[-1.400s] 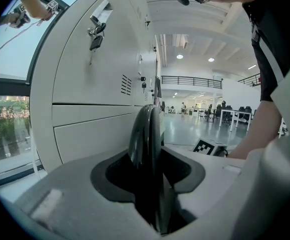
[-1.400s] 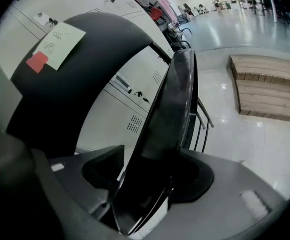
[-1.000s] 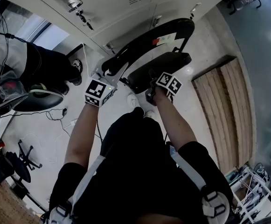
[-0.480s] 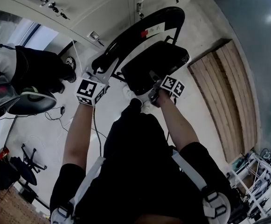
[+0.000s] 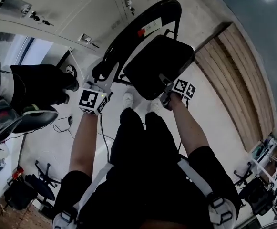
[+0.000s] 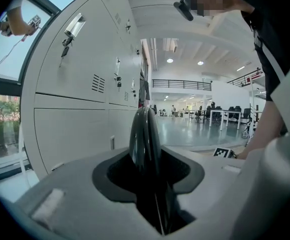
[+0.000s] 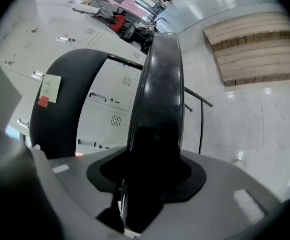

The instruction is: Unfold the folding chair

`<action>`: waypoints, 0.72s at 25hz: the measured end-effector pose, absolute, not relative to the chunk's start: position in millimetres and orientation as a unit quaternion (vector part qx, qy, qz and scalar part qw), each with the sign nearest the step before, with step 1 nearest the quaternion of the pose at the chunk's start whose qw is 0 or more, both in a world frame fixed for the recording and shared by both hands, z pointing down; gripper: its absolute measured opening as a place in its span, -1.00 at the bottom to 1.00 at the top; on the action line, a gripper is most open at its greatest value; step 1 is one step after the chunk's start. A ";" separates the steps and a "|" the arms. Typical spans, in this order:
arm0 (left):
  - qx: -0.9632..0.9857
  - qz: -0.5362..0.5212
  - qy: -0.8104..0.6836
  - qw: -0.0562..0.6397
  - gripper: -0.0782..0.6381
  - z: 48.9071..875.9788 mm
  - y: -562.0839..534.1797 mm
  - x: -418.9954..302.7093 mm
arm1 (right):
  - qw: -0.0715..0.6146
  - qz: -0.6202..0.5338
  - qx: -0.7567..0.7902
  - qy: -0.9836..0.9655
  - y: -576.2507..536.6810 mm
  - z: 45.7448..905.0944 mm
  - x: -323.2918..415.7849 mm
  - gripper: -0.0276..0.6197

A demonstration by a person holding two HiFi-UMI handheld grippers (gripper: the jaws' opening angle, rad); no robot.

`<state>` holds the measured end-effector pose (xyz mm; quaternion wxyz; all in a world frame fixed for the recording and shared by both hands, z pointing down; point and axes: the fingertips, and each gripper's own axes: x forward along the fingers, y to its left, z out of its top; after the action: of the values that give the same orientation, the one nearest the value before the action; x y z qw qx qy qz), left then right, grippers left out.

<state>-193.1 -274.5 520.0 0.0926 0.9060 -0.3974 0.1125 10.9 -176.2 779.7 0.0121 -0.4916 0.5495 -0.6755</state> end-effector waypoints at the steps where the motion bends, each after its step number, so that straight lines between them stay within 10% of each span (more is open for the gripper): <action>1: 0.908 0.109 -0.392 0.100 -0.37 521.0 -274.7 -192.8 | 0.012 -0.676 -0.496 0.544 -173.4 781.3 13.3 -0.32; 18: 0.928 0.096 -0.333 0.134 -0.43 553.2 -271.0 -187.9 | 0.069 -0.652 -0.578 0.486 -126.0 837.8 68.4 -0.23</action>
<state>-187.9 -271.0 553.2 0.1337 0.9283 -0.3335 0.0962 68.4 -126.0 837.8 0.0688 -0.5778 0.4859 -0.6522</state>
